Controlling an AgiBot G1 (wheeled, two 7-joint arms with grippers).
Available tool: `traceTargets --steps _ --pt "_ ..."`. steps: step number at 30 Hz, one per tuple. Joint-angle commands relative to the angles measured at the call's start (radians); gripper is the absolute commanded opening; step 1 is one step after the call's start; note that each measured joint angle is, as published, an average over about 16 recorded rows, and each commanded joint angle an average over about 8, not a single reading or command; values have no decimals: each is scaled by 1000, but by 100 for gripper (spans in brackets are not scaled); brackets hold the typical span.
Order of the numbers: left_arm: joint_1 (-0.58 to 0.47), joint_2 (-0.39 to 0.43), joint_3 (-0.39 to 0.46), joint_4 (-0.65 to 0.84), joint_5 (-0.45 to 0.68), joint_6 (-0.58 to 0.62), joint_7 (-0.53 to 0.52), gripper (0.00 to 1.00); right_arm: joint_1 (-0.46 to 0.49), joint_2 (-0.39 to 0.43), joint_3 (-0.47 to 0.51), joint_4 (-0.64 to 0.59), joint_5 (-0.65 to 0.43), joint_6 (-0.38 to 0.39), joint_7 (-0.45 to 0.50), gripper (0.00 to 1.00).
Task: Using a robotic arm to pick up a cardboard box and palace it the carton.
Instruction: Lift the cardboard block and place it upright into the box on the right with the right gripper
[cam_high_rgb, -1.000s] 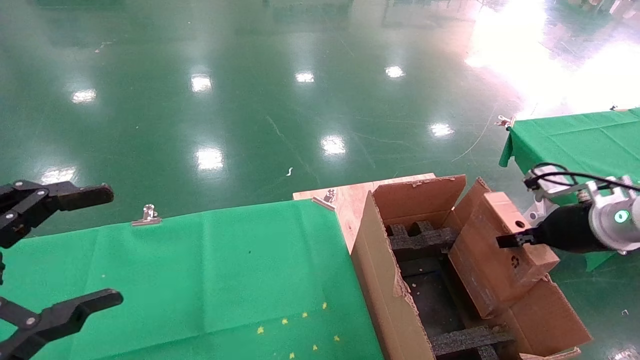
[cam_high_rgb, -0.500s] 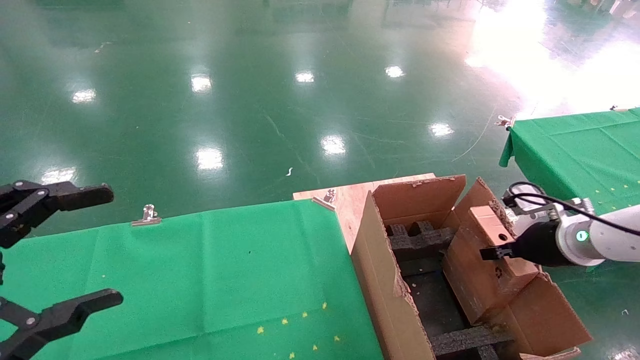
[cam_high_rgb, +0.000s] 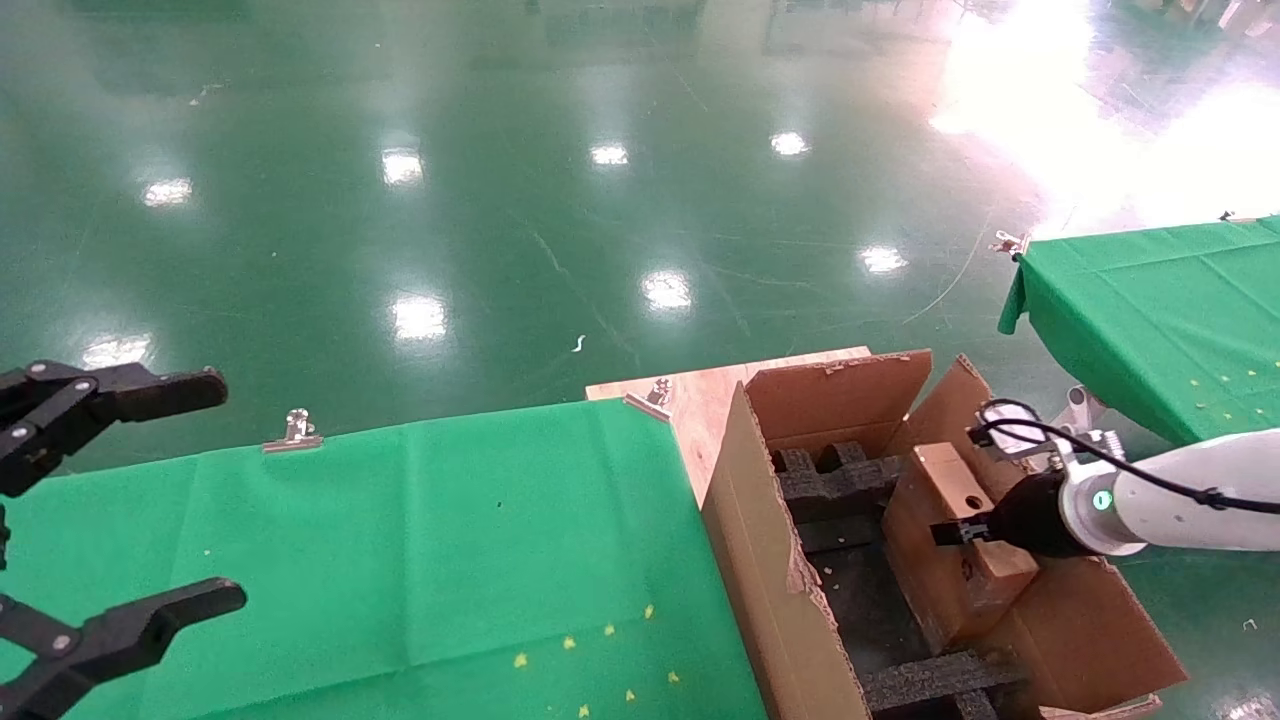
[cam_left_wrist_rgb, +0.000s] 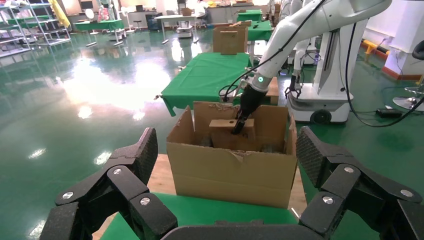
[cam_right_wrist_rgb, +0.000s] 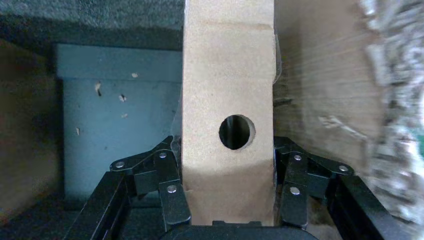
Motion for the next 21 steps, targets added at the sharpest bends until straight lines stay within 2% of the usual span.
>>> traceTargets --steps 1,17,18,21 --pt "0 0 0 0 0 0 0 100 -15 -17 -1 -27 14 9 -16 0" --pt "0 0 0 0 0 0 0 100 -78 -100 16 -194 117 -6 -166 0" --pt "0 0 0 0 0 0 0 100 -80 -103 17 -201 120 -6 -171 4" --pt "0 0 0 0 0 0 0 100 -85 -115 21 -223 132 -9 -189 41"
